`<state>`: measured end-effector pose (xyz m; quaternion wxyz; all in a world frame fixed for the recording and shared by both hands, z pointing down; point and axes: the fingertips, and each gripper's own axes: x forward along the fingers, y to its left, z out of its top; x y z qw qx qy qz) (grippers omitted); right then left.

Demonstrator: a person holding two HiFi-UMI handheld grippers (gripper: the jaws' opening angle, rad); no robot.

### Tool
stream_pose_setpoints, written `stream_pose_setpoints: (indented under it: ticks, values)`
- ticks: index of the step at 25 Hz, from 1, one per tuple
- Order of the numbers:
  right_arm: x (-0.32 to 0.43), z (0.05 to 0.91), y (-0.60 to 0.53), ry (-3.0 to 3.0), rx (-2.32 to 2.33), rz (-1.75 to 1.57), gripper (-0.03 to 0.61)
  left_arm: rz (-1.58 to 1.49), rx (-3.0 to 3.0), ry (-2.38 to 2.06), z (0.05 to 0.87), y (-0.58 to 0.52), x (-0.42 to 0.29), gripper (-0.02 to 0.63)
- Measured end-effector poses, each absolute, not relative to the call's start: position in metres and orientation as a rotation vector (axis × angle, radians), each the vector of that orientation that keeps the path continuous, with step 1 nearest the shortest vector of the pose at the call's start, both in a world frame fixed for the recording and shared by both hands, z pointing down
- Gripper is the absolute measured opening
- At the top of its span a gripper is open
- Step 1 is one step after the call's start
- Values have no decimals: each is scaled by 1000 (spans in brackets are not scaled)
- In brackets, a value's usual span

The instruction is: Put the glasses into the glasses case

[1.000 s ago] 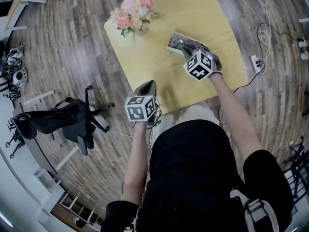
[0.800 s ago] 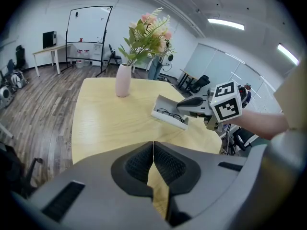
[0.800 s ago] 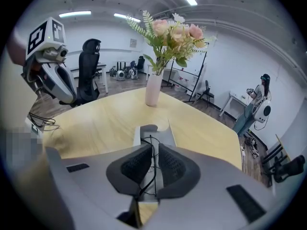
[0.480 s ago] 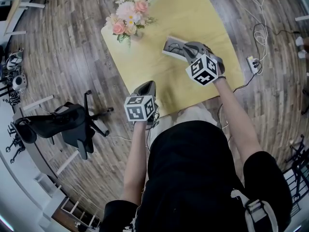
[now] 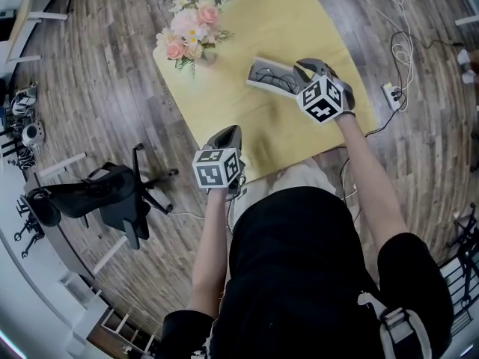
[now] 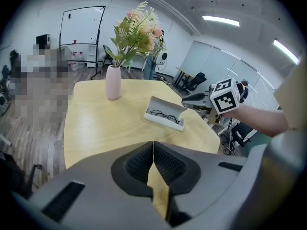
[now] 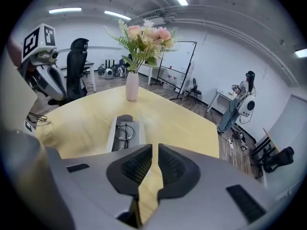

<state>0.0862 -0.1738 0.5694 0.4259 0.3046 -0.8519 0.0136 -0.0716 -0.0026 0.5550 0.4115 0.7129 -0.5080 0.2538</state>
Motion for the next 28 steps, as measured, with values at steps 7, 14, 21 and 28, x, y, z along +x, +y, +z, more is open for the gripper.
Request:
stream_pose_setpoints:
  ticks: [7, 14, 21, 28]
  values:
    - [87, 579, -157, -2145, 737, 64, 46, 645, 1769, -1276, 556, 5, -69, 25]
    - [76, 589, -135, -2158, 699, 94, 46, 665, 1771, -1257, 559, 9, -66, 25]
    - [64, 599, -121, -2137, 693, 118, 46, 659, 1794, -1229, 560, 8, -71, 25]
    - [57, 591, -103, -2101, 737, 121, 46, 656, 1851, -1179, 554, 17, -81, 25]
